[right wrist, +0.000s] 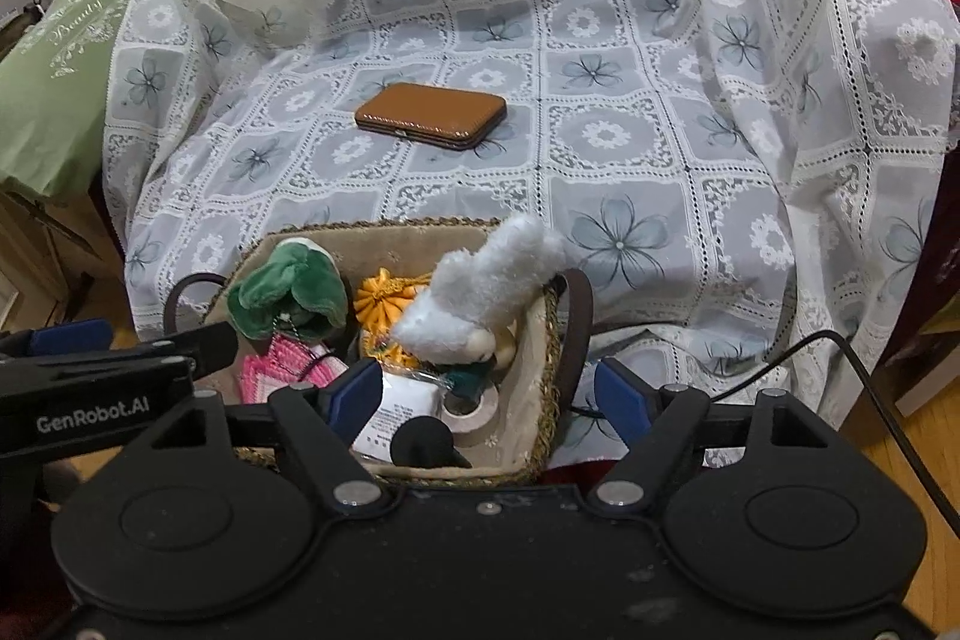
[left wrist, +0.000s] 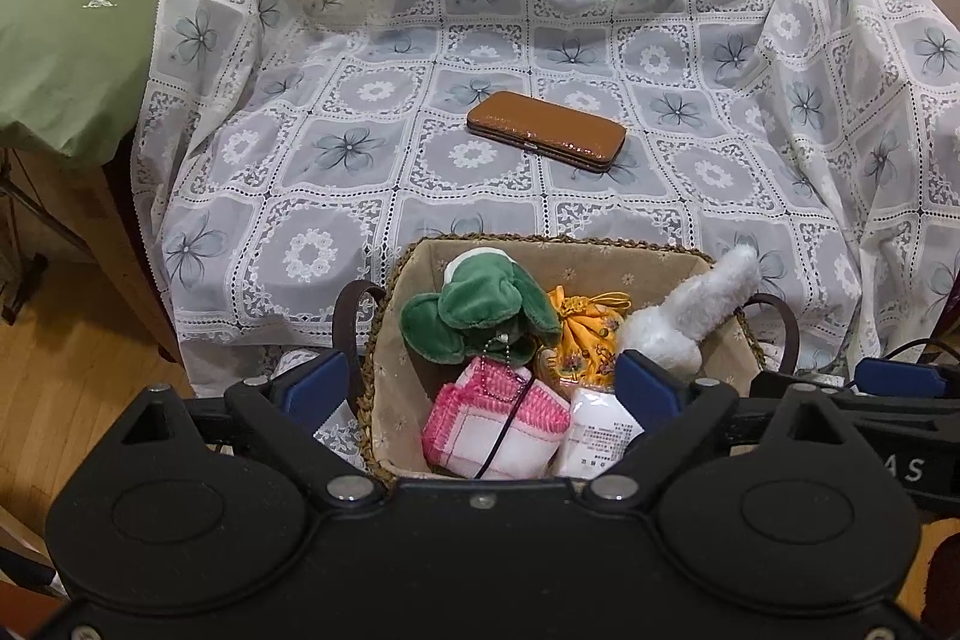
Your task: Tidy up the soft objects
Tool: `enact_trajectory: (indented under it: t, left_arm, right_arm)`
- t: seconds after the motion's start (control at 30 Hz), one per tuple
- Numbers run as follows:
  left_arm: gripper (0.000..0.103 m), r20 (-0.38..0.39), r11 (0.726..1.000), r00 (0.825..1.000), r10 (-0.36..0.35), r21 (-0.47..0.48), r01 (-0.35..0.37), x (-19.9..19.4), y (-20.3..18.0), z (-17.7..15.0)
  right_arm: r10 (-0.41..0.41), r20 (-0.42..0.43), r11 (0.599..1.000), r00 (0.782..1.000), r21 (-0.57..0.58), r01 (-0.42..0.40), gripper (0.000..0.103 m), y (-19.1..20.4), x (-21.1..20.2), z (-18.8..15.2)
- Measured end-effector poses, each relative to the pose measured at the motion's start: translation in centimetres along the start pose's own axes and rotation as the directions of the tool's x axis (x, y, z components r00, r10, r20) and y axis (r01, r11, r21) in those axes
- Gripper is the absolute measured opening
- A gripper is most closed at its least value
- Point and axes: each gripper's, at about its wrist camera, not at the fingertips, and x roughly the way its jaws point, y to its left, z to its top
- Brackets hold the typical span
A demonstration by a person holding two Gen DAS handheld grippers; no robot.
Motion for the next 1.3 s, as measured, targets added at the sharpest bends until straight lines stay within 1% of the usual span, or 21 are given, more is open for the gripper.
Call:
enact_trajectory:
  t: [0.2, 0.33, 0.67, 0.93, 1.3]
  left_arm:
    - [0.094, -0.013, 1.0, 1.0, 0.001, -0.004, -0.001, 0.13, -0.04, -0.42]
    - [0.094, -0.016, 1.0, 1.0, 0.003, -0.005, -0.003, 0.16, -0.11, -0.45]
    - [0.095, -0.037, 1.0, 0.999, 0.004, -0.005, -0.005, 0.43, 0.04, -0.46]
    - [0.095, -0.066, 1.0, 0.998, 0.009, 0.001, -0.009, 0.87, -0.05, -0.49]
    - [0.095, -0.072, 1.0, 0.997, 0.014, -0.005, -0.015, 0.97, 0.1, -0.46]
  right_arm:
    - [-0.012, -0.029, 1.0, 1.0, 0.005, 0.012, 0.078, -0.03, 0.44, -0.42]
    - [-0.037, -0.026, 0.999, 0.999, -0.002, 0.037, 0.079, -0.02, 0.39, -0.58]
    - [-0.058, -0.035, 0.998, 0.998, 0.021, 0.059, 0.081, -0.58, 0.37, -0.65]
    - [-0.063, -0.052, 0.997, 0.997, 0.032, 0.065, 0.082, -0.66, 0.64, -0.76]
    - [-0.066, -0.061, 0.997, 0.996, 0.034, 0.069, 0.083, -0.66, 0.83, -0.78]
